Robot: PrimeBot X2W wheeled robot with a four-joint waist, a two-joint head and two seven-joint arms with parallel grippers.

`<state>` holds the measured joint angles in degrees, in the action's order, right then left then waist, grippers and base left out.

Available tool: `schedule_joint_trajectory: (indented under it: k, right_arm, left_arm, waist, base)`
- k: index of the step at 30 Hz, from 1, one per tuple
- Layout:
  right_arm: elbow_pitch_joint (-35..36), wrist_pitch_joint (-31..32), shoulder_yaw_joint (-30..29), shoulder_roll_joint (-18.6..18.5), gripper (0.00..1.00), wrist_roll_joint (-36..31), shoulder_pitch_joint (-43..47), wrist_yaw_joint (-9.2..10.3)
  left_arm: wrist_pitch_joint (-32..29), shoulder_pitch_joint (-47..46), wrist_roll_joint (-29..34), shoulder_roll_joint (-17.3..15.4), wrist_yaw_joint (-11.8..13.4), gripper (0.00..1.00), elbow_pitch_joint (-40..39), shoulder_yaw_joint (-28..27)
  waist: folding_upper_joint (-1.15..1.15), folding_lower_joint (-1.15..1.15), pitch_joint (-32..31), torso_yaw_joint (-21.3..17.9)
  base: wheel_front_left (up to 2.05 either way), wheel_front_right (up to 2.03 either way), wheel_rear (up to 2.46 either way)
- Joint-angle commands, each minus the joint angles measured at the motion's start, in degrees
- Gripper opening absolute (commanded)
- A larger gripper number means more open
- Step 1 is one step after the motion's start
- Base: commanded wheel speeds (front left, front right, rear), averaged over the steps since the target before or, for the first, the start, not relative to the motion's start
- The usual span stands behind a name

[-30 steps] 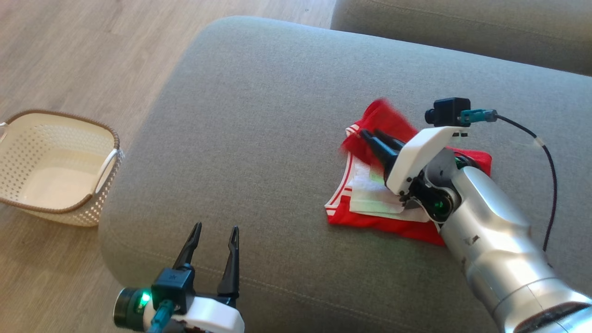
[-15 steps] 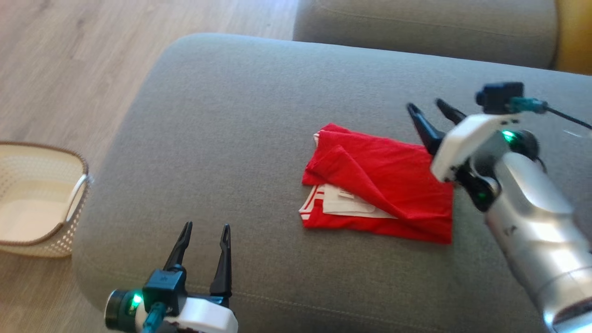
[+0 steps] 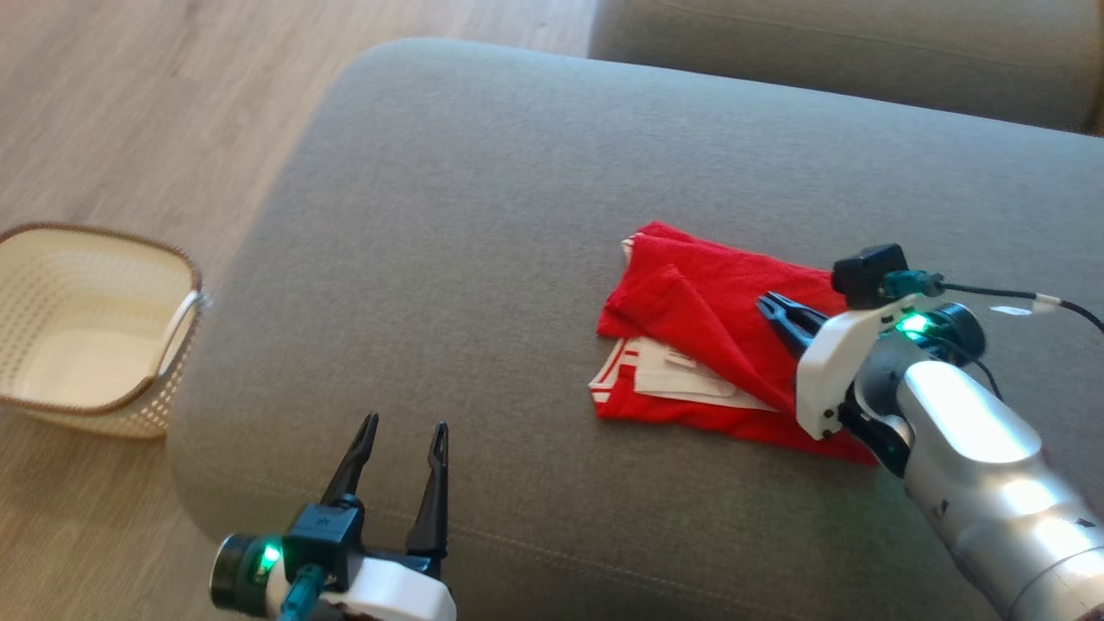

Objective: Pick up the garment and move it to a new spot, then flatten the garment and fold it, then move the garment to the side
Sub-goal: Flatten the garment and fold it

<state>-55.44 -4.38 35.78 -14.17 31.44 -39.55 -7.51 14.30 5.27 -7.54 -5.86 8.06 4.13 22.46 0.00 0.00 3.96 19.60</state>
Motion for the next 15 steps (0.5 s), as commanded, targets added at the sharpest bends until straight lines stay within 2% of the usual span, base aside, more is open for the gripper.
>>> schedule_joint_trajectory:
  k: [1, 8, 15]
  right_arm:
    - [0.3, -1.1, 0.6, -0.4, 0.0, -0.5, -2.3, 0.02]
    - [-3.6, -1.5, 5.8, 1.6, 0.0, -0.8, -3.4, 0.02]
    - [2.6, 2.0, 12.2, 3.6, 0.0, 8.7, -1.8, 0.02]
  left_arm:
    - [0.7, -2.8, 0.6, 0.4, 0.1, 1.0, -1.6, -1.5]
    - [0.7, -3.0, 0.5, 0.9, 0.0, 1.0, -1.2, -1.0]
    - [0.7, -3.0, 0.5, 1.4, 0.4, 1.0, -1.8, -1.5]
  waist:
    - [0.0, 0.0, 0.8, 1.4]
    - [0.0, 0.0, 1.4, 3.3]
    - [0.0, 0.0, 1.8, 2.5]
  base:
    - [0.0, 0.0, 0.0]
    - [0.0, 0.0, 0.0]
    - [0.0, 0.0, 0.0]
